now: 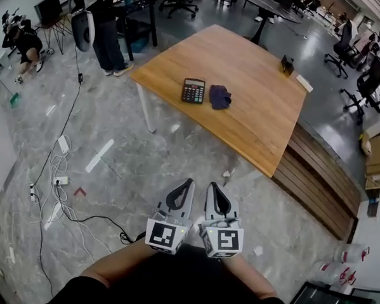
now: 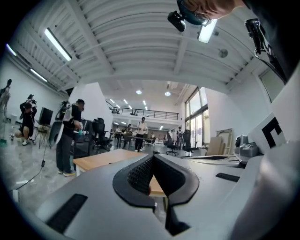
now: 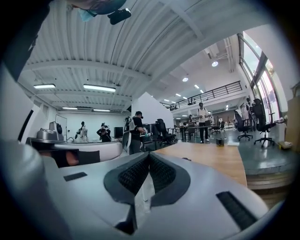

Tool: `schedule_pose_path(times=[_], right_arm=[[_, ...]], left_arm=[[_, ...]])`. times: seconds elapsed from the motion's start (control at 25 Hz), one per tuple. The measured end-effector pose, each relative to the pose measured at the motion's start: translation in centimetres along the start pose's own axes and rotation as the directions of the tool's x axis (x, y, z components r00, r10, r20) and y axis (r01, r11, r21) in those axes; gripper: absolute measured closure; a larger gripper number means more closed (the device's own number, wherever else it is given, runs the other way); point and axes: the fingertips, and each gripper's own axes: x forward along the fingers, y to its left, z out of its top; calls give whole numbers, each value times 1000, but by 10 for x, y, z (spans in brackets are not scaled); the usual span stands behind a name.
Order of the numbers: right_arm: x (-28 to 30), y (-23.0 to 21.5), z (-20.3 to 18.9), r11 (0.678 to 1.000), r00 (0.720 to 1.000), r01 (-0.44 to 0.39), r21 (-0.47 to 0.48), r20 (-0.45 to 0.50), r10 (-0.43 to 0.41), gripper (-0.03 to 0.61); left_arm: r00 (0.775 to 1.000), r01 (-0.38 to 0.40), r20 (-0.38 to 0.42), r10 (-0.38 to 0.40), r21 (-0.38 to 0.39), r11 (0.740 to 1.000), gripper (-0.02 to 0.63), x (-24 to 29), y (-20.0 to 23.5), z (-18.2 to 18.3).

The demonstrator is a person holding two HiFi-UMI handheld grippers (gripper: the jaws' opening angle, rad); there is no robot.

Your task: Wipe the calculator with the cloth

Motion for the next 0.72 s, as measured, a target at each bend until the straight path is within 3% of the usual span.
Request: schedule_pose_path(times=[0.4, 0.72], right_arm=[[167, -7, 30, 999, 999, 36, -19, 4, -36, 563], [231, -1, 38, 998, 998, 55, -18, -2, -56, 563]], left_arm=[[999, 31, 25, -31, -12, 999, 607, 103, 124, 29], [998, 50, 22, -50, -7, 999, 607, 151, 181, 37]])
